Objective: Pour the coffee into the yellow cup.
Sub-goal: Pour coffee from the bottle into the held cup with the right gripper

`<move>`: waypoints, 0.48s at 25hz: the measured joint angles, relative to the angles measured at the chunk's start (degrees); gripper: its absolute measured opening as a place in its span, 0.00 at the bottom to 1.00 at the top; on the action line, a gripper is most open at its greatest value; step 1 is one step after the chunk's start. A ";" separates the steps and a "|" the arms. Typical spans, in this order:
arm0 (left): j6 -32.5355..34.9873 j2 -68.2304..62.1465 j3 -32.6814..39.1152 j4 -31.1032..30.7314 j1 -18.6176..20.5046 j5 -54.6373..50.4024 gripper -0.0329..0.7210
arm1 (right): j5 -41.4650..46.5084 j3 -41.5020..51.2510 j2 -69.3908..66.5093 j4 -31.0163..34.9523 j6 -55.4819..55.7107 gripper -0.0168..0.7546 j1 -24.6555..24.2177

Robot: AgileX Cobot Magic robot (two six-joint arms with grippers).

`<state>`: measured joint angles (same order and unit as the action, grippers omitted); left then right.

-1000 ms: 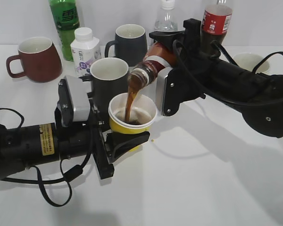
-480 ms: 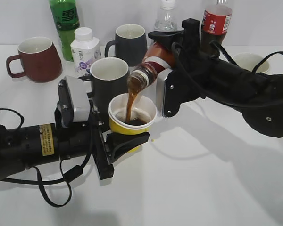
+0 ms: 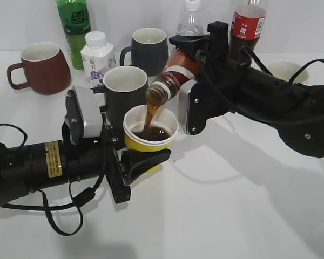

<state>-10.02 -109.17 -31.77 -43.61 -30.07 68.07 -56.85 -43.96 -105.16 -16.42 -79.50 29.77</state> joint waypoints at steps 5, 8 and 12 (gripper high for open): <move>0.00 0.00 0.00 0.02 0.00 0.04 0.56 | 0.00 0.00 0.00 0.00 -0.05 0.67 0.00; 0.00 0.00 0.00 0.07 0.00 0.11 0.56 | 0.05 0.00 0.00 -0.04 0.94 0.67 0.00; 0.00 0.00 0.00 0.07 0.00 0.11 0.56 | 1.37 0.00 0.00 -0.04 4.16 0.67 0.00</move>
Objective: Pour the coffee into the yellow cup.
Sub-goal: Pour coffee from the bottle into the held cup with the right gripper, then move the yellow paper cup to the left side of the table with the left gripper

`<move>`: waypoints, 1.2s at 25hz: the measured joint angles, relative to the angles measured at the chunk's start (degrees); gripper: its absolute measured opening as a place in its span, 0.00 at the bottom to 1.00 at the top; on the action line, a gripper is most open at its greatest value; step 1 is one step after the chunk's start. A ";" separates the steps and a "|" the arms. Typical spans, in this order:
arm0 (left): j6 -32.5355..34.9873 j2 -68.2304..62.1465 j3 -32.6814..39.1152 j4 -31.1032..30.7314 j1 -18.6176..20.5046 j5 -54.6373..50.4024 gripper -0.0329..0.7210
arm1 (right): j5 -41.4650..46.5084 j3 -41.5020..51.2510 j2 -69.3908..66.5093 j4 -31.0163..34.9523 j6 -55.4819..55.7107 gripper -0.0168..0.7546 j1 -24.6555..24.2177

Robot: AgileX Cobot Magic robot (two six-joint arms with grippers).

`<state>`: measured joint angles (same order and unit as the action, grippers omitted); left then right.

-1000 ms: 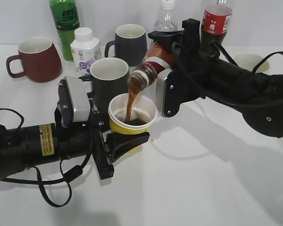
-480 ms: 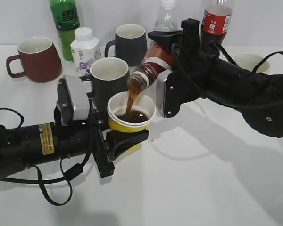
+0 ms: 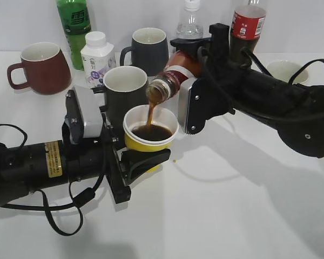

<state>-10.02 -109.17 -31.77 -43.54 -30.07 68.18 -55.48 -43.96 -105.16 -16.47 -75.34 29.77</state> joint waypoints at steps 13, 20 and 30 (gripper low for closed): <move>0.00 2.15 0.17 1.33 0.00 0.09 0.56 | 2.54 0.00 0.00 0.69 20.62 0.67 0.00; 0.00 4.59 1.72 6.46 0.00 0.44 0.56 | 2.52 0.00 0.00 10.04 38.10 0.67 0.00; 0.00 11.31 6.66 21.78 0.00 0.26 0.56 | 3.03 0.00 0.00 17.22 57.82 0.67 0.00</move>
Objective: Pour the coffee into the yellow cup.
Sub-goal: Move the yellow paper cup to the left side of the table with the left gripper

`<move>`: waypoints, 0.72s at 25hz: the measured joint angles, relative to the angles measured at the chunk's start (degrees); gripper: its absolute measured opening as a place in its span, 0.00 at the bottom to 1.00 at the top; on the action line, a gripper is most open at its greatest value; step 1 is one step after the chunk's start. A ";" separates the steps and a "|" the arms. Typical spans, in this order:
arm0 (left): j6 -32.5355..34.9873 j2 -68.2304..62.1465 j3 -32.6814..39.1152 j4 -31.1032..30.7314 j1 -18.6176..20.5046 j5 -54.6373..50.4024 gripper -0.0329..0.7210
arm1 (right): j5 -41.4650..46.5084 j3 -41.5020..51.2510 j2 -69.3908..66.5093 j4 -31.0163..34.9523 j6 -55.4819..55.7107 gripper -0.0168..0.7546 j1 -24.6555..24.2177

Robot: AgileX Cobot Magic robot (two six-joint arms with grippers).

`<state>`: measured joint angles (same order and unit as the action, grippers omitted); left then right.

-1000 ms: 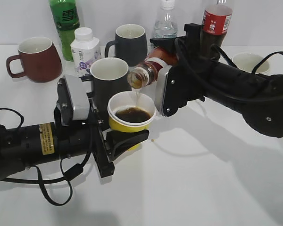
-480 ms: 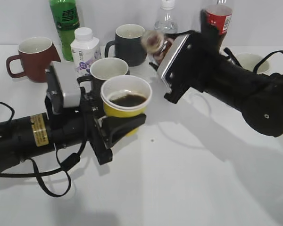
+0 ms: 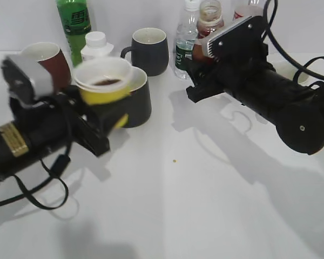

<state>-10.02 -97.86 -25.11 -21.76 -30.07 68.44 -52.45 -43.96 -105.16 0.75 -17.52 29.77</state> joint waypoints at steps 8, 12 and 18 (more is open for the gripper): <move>2.41 6.43 2.75 13.85 0.00 0.25 0.56 | 4.52 0.00 0.00 7.64 6.67 0.67 0.00; 5.66 6.83 2.88 19.50 0.00 0.25 0.56 | 5.04 0.00 0.00 8.05 6.84 0.67 0.00; 11.77 6.43 2.88 30.24 0.05 0.01 0.56 | 5.23 0.00 0.00 8.17 6.84 0.67 0.00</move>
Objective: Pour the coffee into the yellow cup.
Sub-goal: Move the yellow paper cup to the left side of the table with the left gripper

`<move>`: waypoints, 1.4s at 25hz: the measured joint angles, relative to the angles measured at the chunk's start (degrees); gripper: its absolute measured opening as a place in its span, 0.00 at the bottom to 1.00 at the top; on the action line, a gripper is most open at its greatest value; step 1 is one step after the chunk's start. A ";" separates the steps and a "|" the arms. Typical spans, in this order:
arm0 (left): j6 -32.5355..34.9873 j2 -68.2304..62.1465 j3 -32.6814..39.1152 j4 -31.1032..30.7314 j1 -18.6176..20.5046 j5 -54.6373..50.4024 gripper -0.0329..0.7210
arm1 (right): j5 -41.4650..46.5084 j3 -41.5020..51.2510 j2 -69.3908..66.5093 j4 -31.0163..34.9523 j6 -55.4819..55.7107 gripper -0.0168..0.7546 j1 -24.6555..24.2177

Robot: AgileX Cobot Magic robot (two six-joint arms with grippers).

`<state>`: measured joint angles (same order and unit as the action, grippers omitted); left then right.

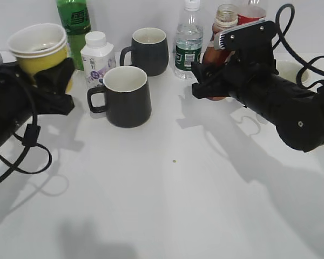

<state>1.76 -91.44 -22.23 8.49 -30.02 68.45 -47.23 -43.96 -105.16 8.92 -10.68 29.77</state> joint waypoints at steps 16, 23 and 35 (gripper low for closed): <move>0.75 -15.24 -1.84 -3.92 12.51 0.13 0.56 | 0.13 0.00 0.00 0.05 0.00 0.67 0.00; 0.75 -21.57 -6.12 -9.27 12.56 0.20 0.56 | 0.13 0.00 0.00 0.11 0.00 0.67 0.00; 0.75 -25.32 -9.86 -9.87 12.56 2.56 0.56 | 0.19 0.00 0.00 0.15 -0.11 0.67 0.00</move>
<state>2.51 -116.76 -32.09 -1.38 -17.46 71.01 -47.04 -43.96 -105.16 9.07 -10.79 29.77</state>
